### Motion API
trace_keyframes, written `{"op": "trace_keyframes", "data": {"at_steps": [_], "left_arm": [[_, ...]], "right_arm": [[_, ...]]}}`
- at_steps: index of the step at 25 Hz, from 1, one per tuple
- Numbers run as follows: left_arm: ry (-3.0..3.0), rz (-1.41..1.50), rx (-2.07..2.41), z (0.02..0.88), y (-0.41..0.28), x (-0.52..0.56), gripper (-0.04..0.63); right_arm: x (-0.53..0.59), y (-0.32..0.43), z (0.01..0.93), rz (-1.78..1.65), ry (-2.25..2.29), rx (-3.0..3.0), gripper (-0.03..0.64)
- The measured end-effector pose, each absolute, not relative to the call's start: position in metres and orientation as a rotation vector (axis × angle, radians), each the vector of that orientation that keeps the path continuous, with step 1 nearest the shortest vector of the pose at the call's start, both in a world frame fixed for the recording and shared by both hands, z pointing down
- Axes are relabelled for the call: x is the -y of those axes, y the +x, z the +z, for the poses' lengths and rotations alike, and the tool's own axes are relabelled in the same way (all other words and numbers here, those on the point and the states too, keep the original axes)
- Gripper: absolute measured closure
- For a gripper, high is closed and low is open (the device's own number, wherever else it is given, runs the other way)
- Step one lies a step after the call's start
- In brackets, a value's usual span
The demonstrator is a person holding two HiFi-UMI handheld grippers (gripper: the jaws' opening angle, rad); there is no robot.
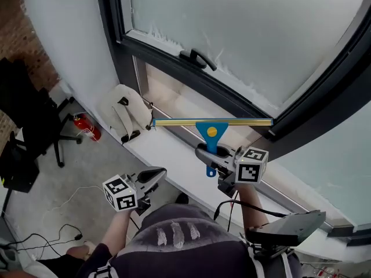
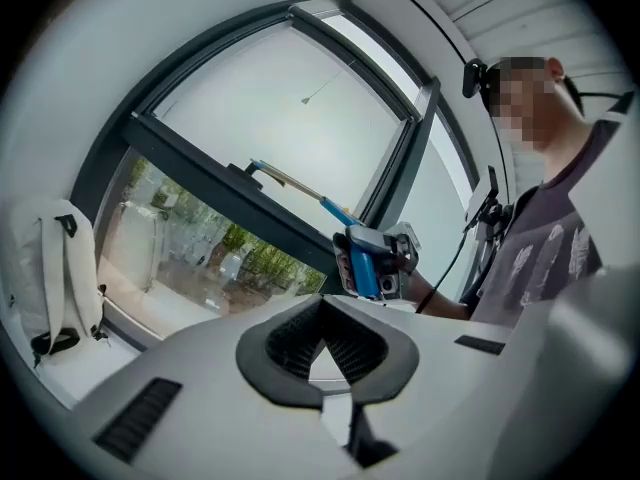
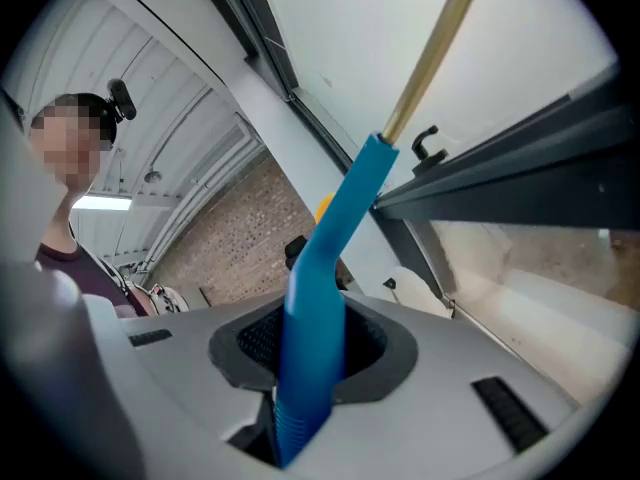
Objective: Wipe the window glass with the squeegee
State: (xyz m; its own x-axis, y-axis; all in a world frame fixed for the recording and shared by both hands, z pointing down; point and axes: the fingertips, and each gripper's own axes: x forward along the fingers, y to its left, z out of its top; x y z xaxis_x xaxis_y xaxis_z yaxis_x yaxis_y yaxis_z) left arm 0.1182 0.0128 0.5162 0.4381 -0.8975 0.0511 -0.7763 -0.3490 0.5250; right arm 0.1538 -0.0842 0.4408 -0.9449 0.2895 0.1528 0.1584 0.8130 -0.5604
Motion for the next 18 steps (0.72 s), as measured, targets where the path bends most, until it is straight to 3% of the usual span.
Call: {"op": "trace_keyframes", "data": {"at_steps": [8, 18], "left_arm": [[2.405, -0.359, 1.264, 0.467, 0.095, 0.068, 0.589], [2.929, -0.326, 1.058, 0.336, 0.003, 0.136, 0.589]], "right_arm": [[0.146, 0.114, 0.347, 0.761, -0.379, 2.990, 0.526], [0.209, 0.063, 0.283, 0.439, 0.090, 3.146, 0.526]]}}
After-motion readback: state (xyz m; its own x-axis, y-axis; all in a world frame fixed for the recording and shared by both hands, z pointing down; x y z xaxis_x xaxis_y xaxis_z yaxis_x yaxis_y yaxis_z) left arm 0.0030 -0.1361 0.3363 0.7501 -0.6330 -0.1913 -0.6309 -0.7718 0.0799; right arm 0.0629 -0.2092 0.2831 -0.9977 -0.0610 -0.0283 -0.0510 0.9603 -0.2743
